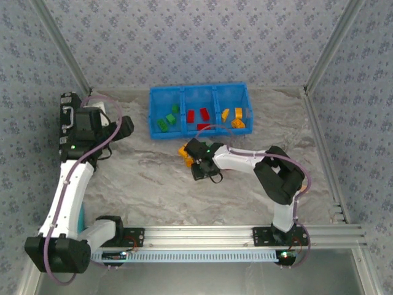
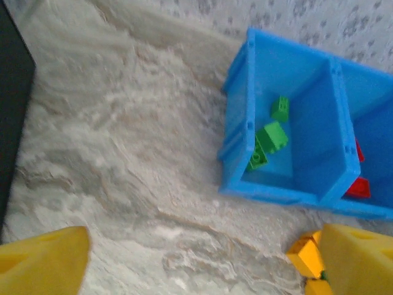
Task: Sort the legos into containers by color
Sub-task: Pick up the lego from the center of the table, then place the lego in the container.
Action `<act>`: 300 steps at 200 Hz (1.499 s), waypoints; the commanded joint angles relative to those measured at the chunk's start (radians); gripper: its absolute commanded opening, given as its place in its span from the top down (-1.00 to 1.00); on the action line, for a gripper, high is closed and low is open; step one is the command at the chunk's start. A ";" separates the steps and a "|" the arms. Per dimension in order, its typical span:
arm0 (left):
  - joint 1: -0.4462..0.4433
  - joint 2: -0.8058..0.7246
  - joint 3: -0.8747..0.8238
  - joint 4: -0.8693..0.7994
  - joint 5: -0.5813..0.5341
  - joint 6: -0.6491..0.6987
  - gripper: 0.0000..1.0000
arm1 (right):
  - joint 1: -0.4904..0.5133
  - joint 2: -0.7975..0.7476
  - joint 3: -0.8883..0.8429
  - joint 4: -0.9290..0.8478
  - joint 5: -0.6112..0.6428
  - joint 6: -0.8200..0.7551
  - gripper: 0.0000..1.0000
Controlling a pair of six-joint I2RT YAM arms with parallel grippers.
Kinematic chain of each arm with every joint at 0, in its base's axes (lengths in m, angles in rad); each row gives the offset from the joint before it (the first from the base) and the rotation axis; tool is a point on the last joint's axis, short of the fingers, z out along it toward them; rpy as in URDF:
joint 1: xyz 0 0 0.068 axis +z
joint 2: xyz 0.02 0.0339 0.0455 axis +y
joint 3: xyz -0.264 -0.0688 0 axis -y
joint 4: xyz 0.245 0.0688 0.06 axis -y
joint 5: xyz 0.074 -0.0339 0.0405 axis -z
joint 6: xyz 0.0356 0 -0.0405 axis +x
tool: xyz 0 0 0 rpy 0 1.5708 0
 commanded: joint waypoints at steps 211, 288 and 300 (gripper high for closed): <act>-0.793 0.468 -0.085 0.116 -0.222 -0.450 -0.68 | -0.574 0.118 0.463 0.149 0.003 -0.354 0.02; -0.820 0.573 -0.030 0.149 -0.316 -0.472 -0.67 | -0.561 0.266 0.551 0.150 0.024 -0.397 -0.16; -0.820 0.610 -0.005 0.145 -0.314 -0.467 -0.67 | -0.560 0.258 0.542 0.156 0.019 -0.393 -0.24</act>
